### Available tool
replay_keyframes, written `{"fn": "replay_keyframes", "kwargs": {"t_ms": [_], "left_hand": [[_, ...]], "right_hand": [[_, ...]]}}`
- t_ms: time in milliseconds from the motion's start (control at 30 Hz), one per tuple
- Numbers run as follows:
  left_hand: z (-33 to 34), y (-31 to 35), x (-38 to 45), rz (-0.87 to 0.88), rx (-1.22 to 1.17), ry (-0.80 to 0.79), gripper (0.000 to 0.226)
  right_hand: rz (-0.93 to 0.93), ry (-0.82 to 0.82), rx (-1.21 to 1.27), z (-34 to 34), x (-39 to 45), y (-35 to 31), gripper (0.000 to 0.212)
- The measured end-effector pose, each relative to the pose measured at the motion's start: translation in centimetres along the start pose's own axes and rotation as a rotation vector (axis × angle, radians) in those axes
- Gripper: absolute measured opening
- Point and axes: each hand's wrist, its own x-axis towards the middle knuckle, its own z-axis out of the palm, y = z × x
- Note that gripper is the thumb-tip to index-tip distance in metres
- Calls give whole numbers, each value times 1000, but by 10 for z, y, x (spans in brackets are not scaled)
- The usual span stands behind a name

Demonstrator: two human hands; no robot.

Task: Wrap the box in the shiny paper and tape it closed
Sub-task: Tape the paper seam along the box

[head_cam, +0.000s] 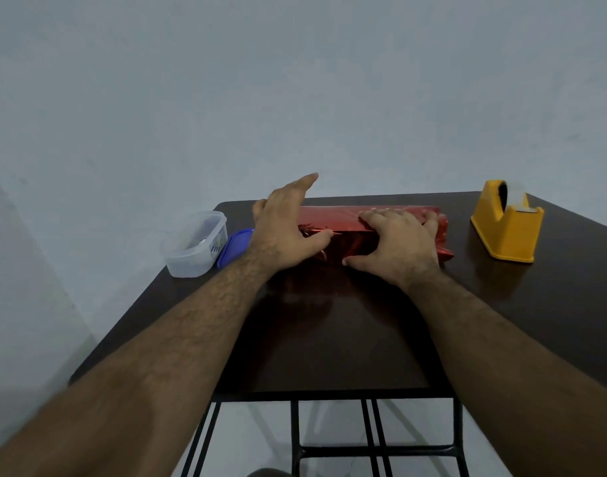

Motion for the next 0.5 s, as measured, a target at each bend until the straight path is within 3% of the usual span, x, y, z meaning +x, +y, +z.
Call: {"fn": "replay_keyframes", "kwargs": {"t_ms": [167, 300, 500], "left_hand": [[5, 0, 2, -51, 30, 60, 106], [10, -12, -3, 27, 111, 69, 102], [7, -19, -6, -75, -27, 106, 116]], "right_hand": [[22, 69, 31, 5, 0, -3, 97], [43, 98, 32, 11, 5, -2, 81], [45, 123, 61, 14, 9, -1, 79]]}}
